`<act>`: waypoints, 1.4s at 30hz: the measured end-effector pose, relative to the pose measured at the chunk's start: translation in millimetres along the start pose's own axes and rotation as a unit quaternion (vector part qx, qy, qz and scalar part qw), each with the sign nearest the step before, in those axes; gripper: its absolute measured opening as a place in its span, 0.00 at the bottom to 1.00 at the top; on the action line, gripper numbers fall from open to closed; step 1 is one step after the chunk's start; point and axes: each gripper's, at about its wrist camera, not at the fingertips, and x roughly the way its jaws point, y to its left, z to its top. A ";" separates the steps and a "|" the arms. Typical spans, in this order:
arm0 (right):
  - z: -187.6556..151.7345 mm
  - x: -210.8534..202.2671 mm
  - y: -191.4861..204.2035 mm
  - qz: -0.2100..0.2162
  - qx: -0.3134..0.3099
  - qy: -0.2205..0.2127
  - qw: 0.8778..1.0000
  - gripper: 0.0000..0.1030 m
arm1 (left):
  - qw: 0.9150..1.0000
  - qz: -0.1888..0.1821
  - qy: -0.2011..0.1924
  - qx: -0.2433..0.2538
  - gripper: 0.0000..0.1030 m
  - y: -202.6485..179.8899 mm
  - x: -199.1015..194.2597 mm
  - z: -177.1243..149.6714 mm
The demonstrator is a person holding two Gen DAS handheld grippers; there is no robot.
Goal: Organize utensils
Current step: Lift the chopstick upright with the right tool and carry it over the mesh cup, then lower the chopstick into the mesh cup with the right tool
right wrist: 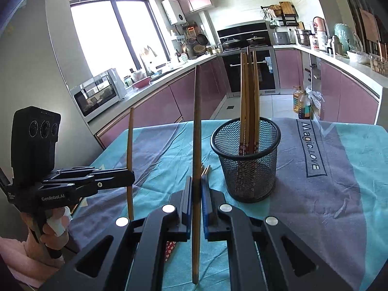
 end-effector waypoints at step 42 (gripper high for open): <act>61.0 -44.3 -2.7 -0.031 -0.032 -0.084 0.995 0.06 | 0.997 -0.023 -0.075 0.024 0.07 -24.5 -11.9 58.4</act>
